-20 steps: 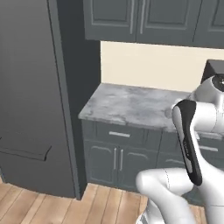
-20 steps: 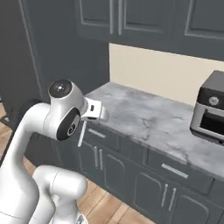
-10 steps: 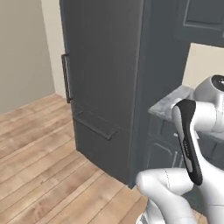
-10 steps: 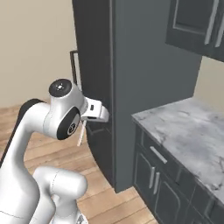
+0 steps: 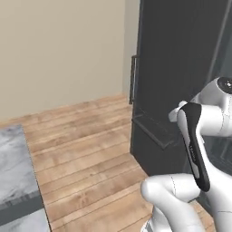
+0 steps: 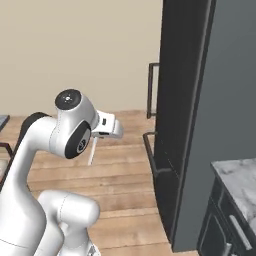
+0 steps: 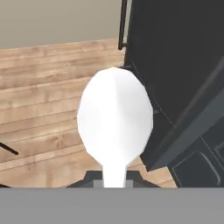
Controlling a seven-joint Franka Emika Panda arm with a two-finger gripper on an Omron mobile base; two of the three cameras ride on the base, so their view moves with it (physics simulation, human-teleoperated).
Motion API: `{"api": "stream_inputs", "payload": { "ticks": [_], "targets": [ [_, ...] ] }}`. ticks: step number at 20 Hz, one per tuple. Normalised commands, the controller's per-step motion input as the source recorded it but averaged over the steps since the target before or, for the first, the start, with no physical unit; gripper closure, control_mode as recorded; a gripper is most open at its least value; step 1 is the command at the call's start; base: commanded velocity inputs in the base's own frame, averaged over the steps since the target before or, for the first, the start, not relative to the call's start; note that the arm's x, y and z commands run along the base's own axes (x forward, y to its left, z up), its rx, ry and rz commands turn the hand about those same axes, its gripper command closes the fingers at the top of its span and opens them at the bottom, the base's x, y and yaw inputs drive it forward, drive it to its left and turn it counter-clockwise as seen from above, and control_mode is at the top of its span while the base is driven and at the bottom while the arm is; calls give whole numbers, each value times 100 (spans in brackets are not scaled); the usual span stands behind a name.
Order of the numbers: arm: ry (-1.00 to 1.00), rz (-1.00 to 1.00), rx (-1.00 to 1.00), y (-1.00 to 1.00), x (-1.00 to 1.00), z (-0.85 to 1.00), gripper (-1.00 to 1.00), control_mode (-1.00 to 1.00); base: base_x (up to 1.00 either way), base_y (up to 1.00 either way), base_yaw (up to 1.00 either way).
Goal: Take the fork and place it on the left side of the plate. Then take the spoon and place it on the right side of the plate. Make sure they're directly next to the plate.
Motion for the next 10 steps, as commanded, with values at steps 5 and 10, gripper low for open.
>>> {"api": "stream_inputs", "payload": {
  "ticks": [5,10],
  "targets": [
    [0,0,0,0,0,0,100,100,86,23,46],
    [0,0,0,0,0,0,100,100,100,18,36]
  ]
}}
